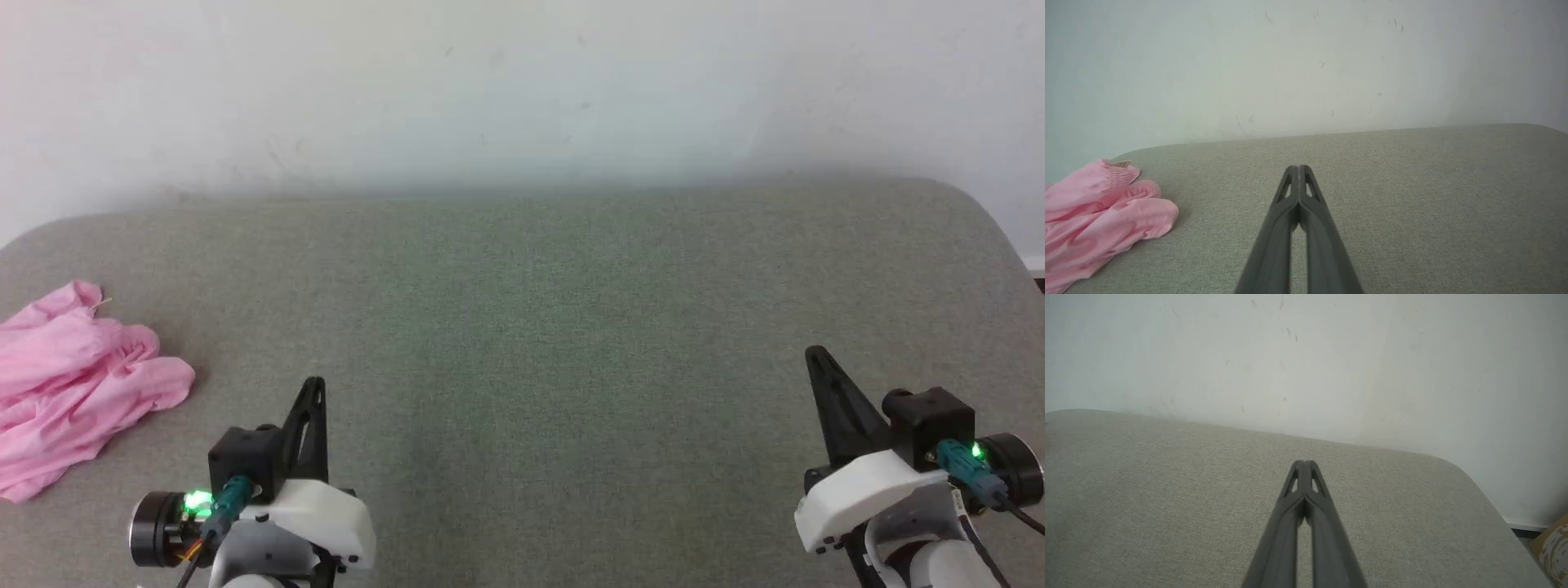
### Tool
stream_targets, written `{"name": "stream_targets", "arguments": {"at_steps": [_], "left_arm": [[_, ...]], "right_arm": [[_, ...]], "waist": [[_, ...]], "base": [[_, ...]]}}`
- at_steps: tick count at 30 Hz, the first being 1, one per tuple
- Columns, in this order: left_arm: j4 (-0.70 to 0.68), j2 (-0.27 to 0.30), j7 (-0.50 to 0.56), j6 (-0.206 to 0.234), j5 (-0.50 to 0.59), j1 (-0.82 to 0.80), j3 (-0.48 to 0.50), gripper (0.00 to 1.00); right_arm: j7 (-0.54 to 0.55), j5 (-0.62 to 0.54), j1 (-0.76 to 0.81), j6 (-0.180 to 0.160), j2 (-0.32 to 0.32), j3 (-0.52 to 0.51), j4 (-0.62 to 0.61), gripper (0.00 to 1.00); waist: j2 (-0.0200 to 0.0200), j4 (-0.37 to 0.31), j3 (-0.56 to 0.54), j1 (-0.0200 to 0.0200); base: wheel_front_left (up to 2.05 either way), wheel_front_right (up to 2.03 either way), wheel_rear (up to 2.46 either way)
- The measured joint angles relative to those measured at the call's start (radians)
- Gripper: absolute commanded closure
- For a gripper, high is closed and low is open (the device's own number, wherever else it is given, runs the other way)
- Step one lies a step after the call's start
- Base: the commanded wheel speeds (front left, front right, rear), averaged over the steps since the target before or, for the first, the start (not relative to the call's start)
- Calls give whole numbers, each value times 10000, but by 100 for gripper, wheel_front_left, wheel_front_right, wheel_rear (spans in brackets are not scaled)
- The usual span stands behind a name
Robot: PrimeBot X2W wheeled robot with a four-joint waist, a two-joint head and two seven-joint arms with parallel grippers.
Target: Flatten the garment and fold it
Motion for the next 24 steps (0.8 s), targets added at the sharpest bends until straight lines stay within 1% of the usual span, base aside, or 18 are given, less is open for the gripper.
{"name": "stream_targets", "arguments": {"at_steps": [24], "left_arm": [[0,0,0,0,0,0,0,100]], "right_arm": [[0,0,0,0,0,0,0,100]], "waist": [[0,0,0,0]], "base": [[0,0,0]]}}
